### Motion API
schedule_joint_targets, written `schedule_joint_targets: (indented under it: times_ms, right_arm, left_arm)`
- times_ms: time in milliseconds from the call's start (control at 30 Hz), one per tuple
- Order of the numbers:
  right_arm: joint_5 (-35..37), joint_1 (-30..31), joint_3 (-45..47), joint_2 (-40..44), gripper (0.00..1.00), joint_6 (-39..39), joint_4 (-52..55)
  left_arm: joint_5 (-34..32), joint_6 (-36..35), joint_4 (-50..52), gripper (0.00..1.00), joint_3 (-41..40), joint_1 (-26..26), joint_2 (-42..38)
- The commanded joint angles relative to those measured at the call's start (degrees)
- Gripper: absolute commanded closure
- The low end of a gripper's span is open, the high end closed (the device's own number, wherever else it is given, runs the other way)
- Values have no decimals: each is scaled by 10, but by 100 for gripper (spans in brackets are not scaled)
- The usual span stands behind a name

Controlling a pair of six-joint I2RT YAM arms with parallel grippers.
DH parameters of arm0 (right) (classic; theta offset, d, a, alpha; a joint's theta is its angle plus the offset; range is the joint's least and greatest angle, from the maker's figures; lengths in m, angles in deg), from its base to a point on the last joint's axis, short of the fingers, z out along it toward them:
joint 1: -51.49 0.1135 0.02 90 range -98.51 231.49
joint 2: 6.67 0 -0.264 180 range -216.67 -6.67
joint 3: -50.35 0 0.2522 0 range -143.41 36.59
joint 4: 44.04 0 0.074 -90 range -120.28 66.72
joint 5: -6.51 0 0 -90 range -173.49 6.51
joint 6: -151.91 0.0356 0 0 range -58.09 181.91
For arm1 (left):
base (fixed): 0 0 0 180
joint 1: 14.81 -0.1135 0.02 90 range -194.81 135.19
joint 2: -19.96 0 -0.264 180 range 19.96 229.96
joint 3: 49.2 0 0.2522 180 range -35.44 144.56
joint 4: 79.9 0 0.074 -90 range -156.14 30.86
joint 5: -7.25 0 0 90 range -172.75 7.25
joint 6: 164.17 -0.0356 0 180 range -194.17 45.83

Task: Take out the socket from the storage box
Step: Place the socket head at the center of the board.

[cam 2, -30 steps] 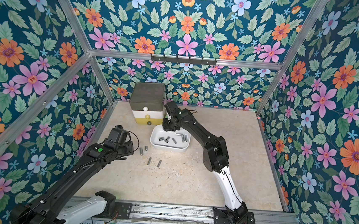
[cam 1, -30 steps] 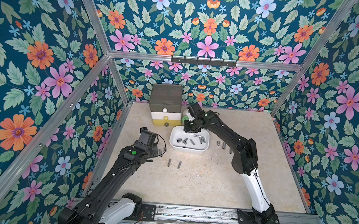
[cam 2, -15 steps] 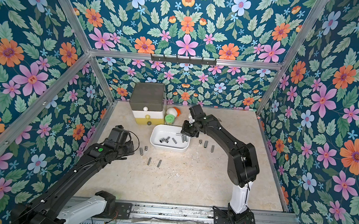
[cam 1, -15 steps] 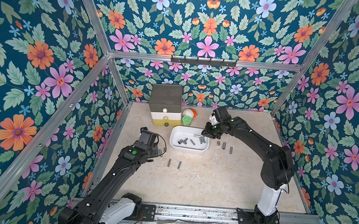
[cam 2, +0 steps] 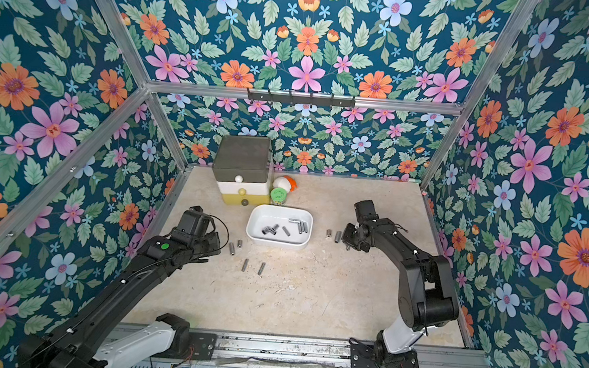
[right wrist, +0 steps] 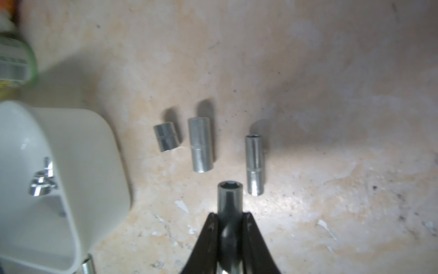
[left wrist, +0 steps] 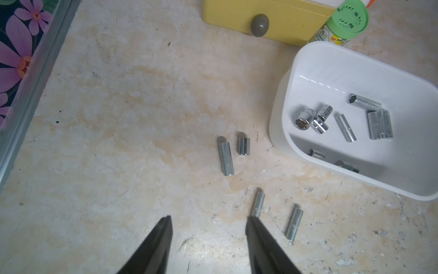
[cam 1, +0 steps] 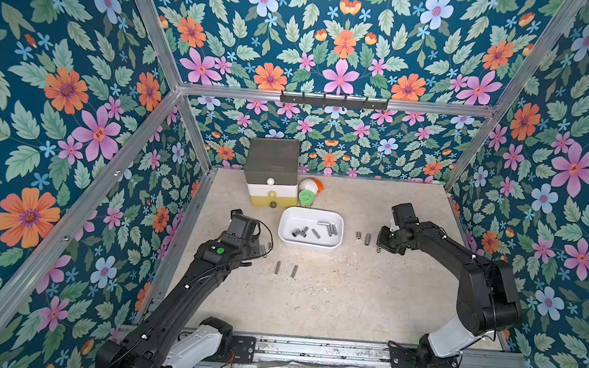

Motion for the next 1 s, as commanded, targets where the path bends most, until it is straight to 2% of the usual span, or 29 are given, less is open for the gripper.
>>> schedule_joint_targets:
  times_ms: [0,233,567,833,967]
  right_arm:
    - [70,-2,11,-2,93,-15,-22]
    - [126,-3,23,-28,93,-15,-23]
    - [129,-2,20,-68,91,-21,-37]
    - [126,-3,22,-77,77,-21,-36]
    - [125,-2,23,-77,73,-23,-33]
  left_arm:
    - [-3,-6,-4,43,0,0,-1]
    - [-4,-5,-4,43,0,0,-2]
    - [-5,-6,-4,43,0,0,-3]
    - [-4,-5,-4,43,0,0,-2]
    - [-5,-5,-4,43,0,0,-3]
